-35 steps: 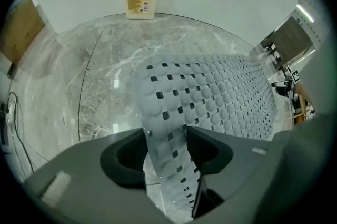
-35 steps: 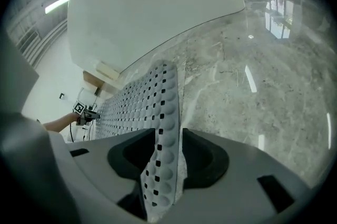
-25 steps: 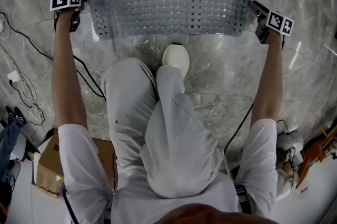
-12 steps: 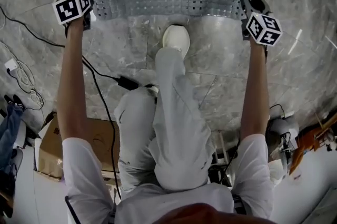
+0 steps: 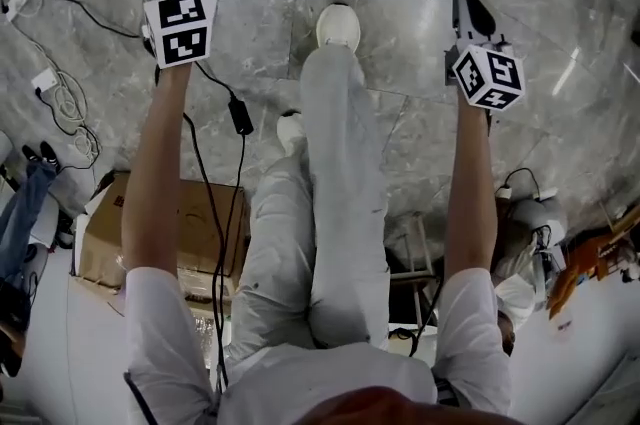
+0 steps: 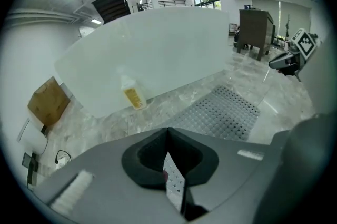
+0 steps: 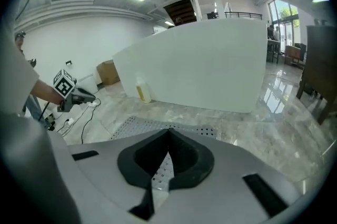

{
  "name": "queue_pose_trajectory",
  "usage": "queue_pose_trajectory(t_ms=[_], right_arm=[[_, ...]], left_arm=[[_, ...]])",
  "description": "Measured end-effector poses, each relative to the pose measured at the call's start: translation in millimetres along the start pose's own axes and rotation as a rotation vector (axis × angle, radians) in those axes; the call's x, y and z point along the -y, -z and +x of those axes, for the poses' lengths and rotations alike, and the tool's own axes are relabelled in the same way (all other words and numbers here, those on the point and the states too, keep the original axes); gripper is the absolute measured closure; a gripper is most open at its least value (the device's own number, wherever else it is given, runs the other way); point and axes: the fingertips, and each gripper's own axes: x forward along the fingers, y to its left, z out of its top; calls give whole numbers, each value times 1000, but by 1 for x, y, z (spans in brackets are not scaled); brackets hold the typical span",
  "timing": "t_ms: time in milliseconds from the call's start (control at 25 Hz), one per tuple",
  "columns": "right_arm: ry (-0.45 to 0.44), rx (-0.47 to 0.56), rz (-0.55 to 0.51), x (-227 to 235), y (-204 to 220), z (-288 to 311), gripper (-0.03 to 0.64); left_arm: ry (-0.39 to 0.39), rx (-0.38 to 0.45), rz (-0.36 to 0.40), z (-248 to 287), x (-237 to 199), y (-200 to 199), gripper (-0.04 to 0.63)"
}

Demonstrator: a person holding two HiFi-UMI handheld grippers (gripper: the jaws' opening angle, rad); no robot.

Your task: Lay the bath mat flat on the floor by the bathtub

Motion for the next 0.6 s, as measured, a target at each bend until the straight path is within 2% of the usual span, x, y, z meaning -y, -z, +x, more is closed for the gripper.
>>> queue_pose_trajectory(t_ms=[240,440,600], right_arm=[[-20,35,-34,-46,-65,-61,612],[-102,92,17,-104,-106,-128,612],[-102,150,15,-144,-154,-164,612]], left_arm=[[44,51,-61,-82,16,-51,598],[35,94,-18,-172,39,-71,597],[53,171,-7,-222,36,-95,597]])
